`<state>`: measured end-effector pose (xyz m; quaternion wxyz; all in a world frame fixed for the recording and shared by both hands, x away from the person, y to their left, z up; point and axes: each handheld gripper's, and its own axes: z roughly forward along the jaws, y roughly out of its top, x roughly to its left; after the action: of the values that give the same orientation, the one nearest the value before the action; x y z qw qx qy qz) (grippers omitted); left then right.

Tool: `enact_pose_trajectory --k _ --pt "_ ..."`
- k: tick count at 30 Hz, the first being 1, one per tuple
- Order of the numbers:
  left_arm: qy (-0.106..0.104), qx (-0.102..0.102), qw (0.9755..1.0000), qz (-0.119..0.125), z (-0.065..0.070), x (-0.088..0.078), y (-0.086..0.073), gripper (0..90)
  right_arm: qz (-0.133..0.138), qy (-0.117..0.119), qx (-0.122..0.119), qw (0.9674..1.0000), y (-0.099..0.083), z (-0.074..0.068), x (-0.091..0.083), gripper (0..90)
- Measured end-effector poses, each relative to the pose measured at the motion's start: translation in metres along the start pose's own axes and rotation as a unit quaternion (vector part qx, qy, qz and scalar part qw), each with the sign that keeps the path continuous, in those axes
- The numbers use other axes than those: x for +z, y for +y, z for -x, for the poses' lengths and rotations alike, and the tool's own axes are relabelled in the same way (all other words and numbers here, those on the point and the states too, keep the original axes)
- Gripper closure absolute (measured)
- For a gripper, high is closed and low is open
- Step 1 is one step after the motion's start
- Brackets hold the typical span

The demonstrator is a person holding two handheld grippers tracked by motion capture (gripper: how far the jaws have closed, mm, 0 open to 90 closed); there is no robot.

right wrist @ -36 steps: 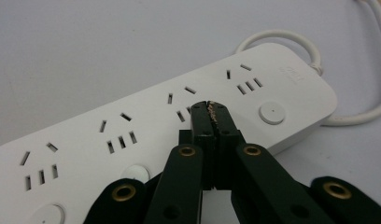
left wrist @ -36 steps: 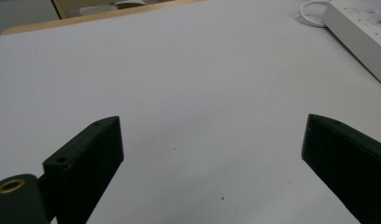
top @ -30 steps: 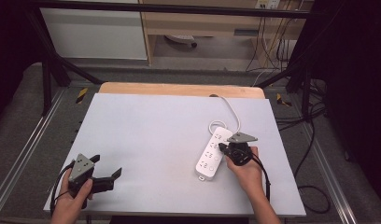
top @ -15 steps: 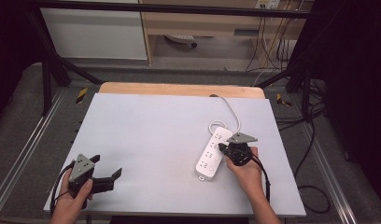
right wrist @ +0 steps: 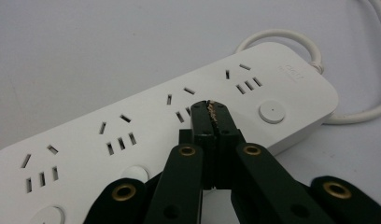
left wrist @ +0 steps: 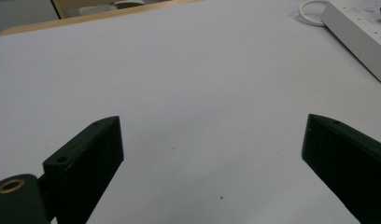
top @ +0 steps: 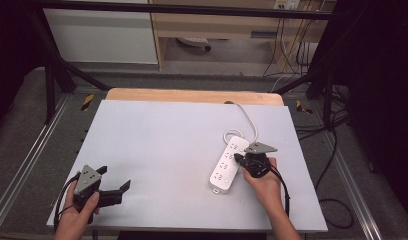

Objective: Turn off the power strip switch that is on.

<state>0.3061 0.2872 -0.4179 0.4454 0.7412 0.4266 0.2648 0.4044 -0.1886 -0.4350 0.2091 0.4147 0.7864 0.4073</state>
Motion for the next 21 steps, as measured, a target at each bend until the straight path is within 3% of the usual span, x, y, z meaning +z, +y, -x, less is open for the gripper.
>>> enact_pose_trajectory --k 21 --pt "-0.001 -0.001 1.0 0.0 0.0003 0.0003 -0.0001 5.4 0.0 0.003 0.001 1.0 -0.001 0.001 0.0008 90.0"
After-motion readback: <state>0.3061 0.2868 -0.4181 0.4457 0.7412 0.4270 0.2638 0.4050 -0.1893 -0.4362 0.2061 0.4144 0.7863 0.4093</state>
